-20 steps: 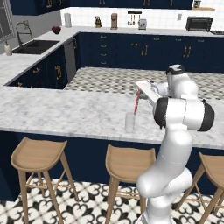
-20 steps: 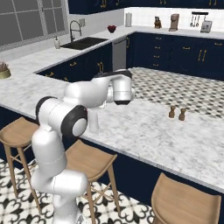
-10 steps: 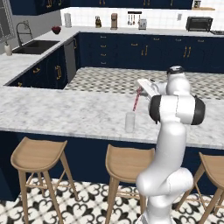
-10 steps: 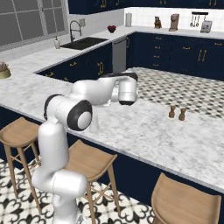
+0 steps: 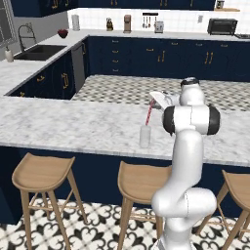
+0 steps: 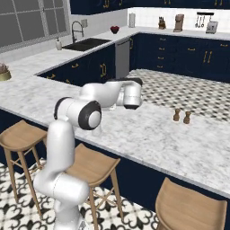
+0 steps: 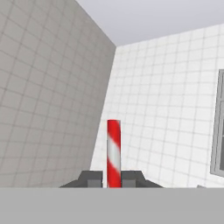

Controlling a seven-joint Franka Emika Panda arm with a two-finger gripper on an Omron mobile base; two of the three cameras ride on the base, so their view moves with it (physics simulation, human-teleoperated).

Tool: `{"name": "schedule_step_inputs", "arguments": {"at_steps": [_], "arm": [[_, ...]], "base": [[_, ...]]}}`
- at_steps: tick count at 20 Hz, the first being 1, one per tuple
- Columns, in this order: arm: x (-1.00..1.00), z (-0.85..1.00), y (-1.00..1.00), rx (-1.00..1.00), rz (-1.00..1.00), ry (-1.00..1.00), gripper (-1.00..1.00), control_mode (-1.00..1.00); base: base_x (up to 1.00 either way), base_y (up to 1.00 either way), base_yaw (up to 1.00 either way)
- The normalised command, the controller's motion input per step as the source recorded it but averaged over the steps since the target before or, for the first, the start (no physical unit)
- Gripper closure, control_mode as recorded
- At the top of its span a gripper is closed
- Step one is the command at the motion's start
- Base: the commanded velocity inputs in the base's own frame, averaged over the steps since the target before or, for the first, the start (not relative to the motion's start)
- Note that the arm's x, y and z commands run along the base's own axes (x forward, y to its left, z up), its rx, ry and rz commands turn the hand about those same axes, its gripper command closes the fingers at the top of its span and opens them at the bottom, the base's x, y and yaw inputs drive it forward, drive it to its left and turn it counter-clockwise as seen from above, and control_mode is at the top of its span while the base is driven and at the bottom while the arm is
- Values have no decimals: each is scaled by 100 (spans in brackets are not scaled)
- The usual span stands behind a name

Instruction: Take a straw from the drawer in front and place it inside the glass cup on the dining counter.

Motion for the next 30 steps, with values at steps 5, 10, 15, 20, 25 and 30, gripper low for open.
{"name": "schedule_step_inputs", "arguments": {"at_steps": [5,10,15,20,25,30], "arm": [[22,-1,0,0,0,0,100,-100],[20,-25,0,0,0,1,100,-100],[1,-19,0,0,0,1,100,-100],[-18,-1,0,0,0,0,100,-100],[-44,2,0,0,1,0,100,-100],[0,24,0,4,0,-6,100,-100]], "base": [[0,0,0],[0,0,0],[0,0,0],[0,0,0],[0,0,0],[0,0,0]]}}
